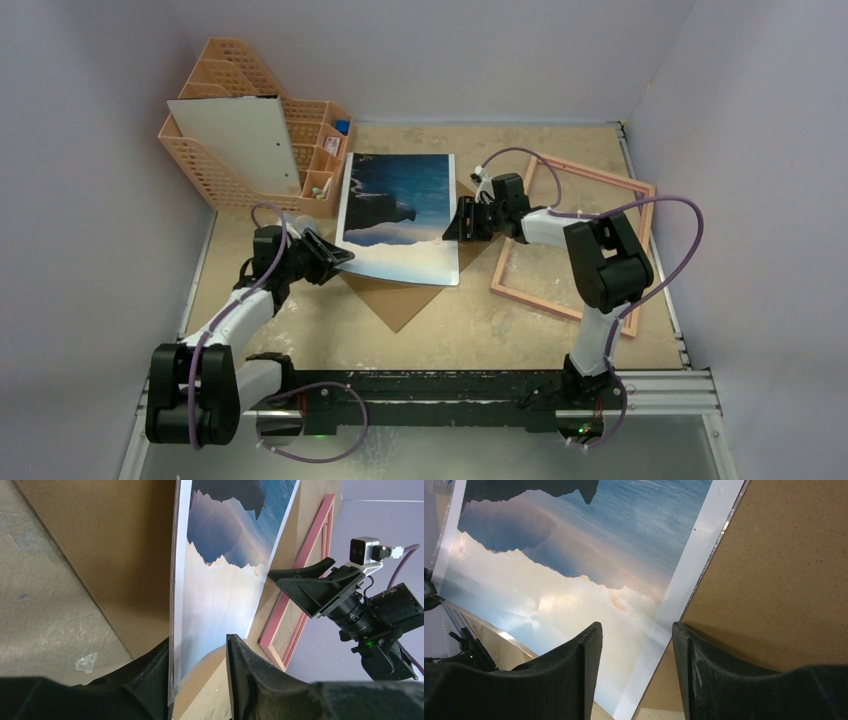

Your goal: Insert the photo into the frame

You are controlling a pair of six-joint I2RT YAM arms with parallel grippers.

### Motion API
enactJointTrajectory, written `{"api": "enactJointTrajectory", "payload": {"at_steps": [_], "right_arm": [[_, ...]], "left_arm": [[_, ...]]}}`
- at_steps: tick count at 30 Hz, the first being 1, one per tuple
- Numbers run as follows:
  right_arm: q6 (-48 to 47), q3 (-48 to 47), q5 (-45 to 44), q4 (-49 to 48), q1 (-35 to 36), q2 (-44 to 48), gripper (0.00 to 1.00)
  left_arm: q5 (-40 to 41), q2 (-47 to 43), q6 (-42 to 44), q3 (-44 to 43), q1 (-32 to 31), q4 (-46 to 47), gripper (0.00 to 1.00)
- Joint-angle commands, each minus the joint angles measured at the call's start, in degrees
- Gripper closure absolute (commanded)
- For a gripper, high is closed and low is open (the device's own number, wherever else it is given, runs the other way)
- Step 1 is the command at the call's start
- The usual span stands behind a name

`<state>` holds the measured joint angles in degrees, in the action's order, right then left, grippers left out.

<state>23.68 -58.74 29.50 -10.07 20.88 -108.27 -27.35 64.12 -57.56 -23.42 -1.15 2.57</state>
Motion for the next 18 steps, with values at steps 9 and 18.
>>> {"api": "enactJointTrajectory", "payload": {"at_steps": [9,18], "right_arm": [[1.1,4.6,-4.1,8.0,2.0,-0.7,0.44],[4.5,6.1,-14.3,7.6,2.0,8.8,0.43]], "left_arm": [[3.1,-4.5,2.0,-1.8,0.3,0.5,0.86],[1.5,-3.2,7.4,-12.2,0.2,-13.7,1.00]]}}
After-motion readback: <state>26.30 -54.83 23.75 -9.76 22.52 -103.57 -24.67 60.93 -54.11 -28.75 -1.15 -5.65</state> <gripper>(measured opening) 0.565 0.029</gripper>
